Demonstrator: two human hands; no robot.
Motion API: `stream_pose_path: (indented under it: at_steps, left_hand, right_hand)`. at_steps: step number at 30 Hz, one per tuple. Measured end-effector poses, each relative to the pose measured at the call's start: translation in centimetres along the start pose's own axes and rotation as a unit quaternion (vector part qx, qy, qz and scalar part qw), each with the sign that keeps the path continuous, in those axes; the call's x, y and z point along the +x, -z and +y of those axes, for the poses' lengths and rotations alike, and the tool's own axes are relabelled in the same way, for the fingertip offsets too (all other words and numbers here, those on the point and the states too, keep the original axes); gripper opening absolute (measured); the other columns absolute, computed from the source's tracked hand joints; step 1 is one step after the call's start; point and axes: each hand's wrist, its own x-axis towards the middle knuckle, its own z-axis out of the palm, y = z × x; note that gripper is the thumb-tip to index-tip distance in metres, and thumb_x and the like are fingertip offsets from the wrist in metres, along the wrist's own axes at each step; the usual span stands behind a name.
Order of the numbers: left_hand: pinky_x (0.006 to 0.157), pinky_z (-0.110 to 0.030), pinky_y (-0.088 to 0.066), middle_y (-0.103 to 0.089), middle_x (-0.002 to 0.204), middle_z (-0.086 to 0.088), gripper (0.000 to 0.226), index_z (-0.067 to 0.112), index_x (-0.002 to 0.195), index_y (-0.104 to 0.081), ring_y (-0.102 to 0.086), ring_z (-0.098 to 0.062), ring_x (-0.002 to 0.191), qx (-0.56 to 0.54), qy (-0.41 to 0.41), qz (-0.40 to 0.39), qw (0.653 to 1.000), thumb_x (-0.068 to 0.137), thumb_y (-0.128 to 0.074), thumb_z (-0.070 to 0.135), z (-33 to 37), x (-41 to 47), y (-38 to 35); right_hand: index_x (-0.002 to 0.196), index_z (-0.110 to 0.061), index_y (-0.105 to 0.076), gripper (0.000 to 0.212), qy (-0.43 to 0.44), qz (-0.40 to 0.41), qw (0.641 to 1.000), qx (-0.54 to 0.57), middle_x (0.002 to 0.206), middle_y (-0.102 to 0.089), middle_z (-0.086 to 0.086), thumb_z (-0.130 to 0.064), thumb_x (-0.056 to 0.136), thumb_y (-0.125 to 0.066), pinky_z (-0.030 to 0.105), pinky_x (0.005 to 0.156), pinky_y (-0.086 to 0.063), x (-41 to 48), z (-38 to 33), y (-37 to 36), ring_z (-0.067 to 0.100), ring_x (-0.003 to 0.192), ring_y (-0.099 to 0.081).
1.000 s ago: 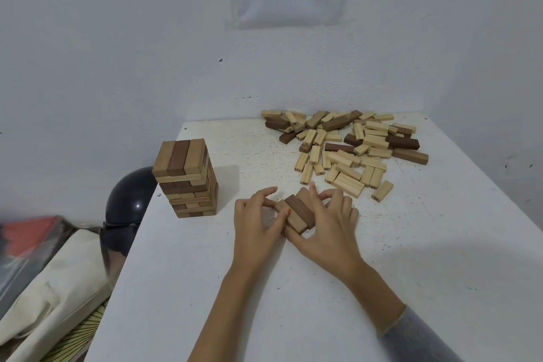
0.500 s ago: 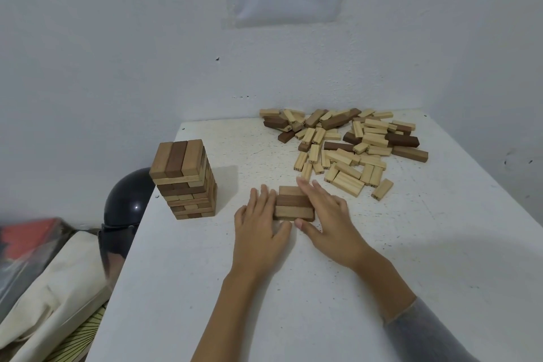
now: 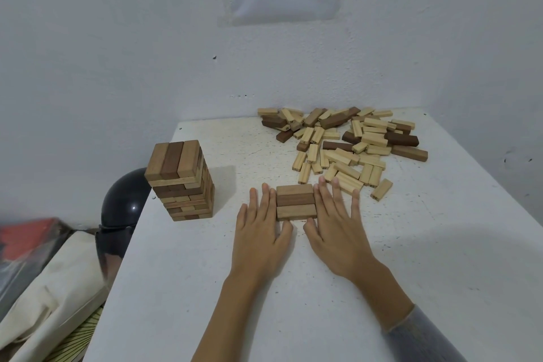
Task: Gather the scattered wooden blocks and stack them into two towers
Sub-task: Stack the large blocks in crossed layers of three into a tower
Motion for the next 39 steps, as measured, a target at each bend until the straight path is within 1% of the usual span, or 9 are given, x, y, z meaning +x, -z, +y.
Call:
stream_pose_path:
  at_steps: [5, 15, 20, 24, 30, 32, 34, 37, 39]
  left_hand:
    - [0.114, -0.025, 0.018, 0.018, 0.160, 0.007, 0.087, 0.020, 0.153, 0.011, 0.024, -0.008, 0.145, 0.006, 0.005, 0.003, 1.000, 0.073, 0.009, 0.052, 0.3, -0.1, -0.1]
    - [0.115, -0.027, 0.017, 0.022, 0.159, 0.004, 0.081, 0.020, 0.148, 0.019, 0.024, -0.010, 0.145, 0.010, 0.016, 0.001, 1.000, 0.074, 0.010, 0.050, 0.3, -0.1, -0.4]
    - [0.114, -0.027, 0.018, 0.020, 0.160, 0.006, 0.083, 0.019, 0.153, 0.013, 0.024, -0.010, 0.145, 0.001, 0.007, 0.008, 1.000, 0.076, 0.008, 0.050, 0.3, -0.1, -0.4]
    - [0.114, -0.027, 0.018, 0.020, 0.160, 0.004, 0.084, 0.017, 0.152, 0.014, 0.024, -0.011, 0.145, 0.014, 0.007, 0.006, 1.000, 0.075, 0.009, 0.049, 0.3, -0.1, -0.5]
    - [0.114, -0.027, 0.018, 0.021, 0.160, 0.003, 0.084, 0.018, 0.152, 0.015, 0.025, -0.009, 0.145, 0.002, 0.017, 0.003, 1.000, 0.075, 0.006, 0.051, 0.4, -0.1, -0.5]
    - [0.113, -0.024, 0.019, 0.018, 0.161, 0.004, 0.079, 0.019, 0.153, 0.014, 0.023, -0.006, 0.145, -0.027, 0.021, 0.005, 0.999, 0.082, -0.005, 0.050, 0.4, -0.1, -0.2]
    - [0.113, -0.021, 0.016, 0.010, 0.162, 0.009, 0.077, 0.024, 0.154, 0.012, 0.020, 0.002, 0.143, -0.102, 0.014, 0.008, 0.995, 0.090, -0.027, 0.043, 0.5, -0.3, 0.4]
    - [0.118, -0.029, 0.001, -0.014, 0.154, 0.018, 0.072, 0.036, 0.150, -0.010, 0.023, 0.030, 0.122, -0.216, 0.004, 0.008, 0.976, 0.090, -0.050, 0.028, 0.7, -0.5, 1.9]
    - [0.117, -0.037, -0.013, -0.025, 0.147, 0.020, 0.059, 0.042, 0.132, -0.027, 0.011, 0.030, 0.125, -0.249, -0.010, 0.020, 0.968, 0.086, -0.057, 0.020, 0.5, -0.3, 2.4]
  right_hand:
    - [0.151, -0.005, -0.012, 0.076, -0.003, 0.009, 1.000, -0.006, 0.161, -0.009, 0.008, -0.047, 0.088, -0.003, 0.053, 0.114, 0.009, 0.0, -0.1, -0.2, 0.025, 0.148, 0.006]
    - [0.153, -0.015, 0.007, 0.087, -0.031, -0.026, 0.999, -0.012, 0.161, 0.010, -0.002, -0.053, 0.075, 0.014, 0.049, 0.112, 0.023, 0.0, -0.3, 0.7, 0.017, 0.145, 0.024]
    - [0.152, -0.009, -0.014, 0.075, -0.019, 0.020, 1.000, -0.003, 0.160, -0.013, 0.004, -0.049, 0.089, -0.006, 0.053, 0.113, 0.013, 0.0, -0.1, -0.3, 0.024, 0.148, 0.003]
    - [0.152, -0.009, -0.014, 0.074, -0.017, 0.019, 1.000, -0.009, 0.160, -0.013, 0.005, -0.048, 0.090, -0.007, 0.052, 0.113, 0.015, 0.0, -0.1, -0.5, 0.024, 0.148, 0.003]
    - [0.152, -0.014, 0.008, 0.084, -0.024, -0.011, 1.000, -0.010, 0.162, 0.010, -0.001, -0.051, 0.078, 0.012, 0.050, 0.114, 0.021, 0.0, -0.2, 0.3, 0.017, 0.145, 0.022]
    - [0.152, -0.015, 0.011, 0.084, -0.028, 0.003, 1.000, 0.004, 0.161, 0.014, -0.001, -0.052, 0.076, 0.009, 0.050, 0.114, 0.022, -0.1, -0.3, 0.7, 0.016, 0.144, 0.026]
    - [0.154, -0.015, 0.003, 0.084, -0.034, 0.045, 0.997, 0.044, 0.161, 0.010, -0.002, -0.053, 0.079, 0.001, 0.047, 0.114, 0.023, -0.2, -0.5, 1.1, 0.015, 0.145, 0.024]
    - [0.146, -0.020, -0.030, 0.074, -0.009, 0.093, 0.988, 0.123, 0.160, -0.016, -0.004, -0.051, 0.081, -0.017, 0.039, 0.115, 0.022, 0.5, -0.3, 1.7, 0.012, 0.148, 0.010]
    - [0.132, -0.022, -0.043, 0.063, 0.033, 0.075, 0.983, 0.167, 0.154, -0.030, -0.003, -0.049, 0.078, -0.024, 0.033, 0.116, 0.021, 1.1, 0.0, 2.2, 0.010, 0.148, 0.002]
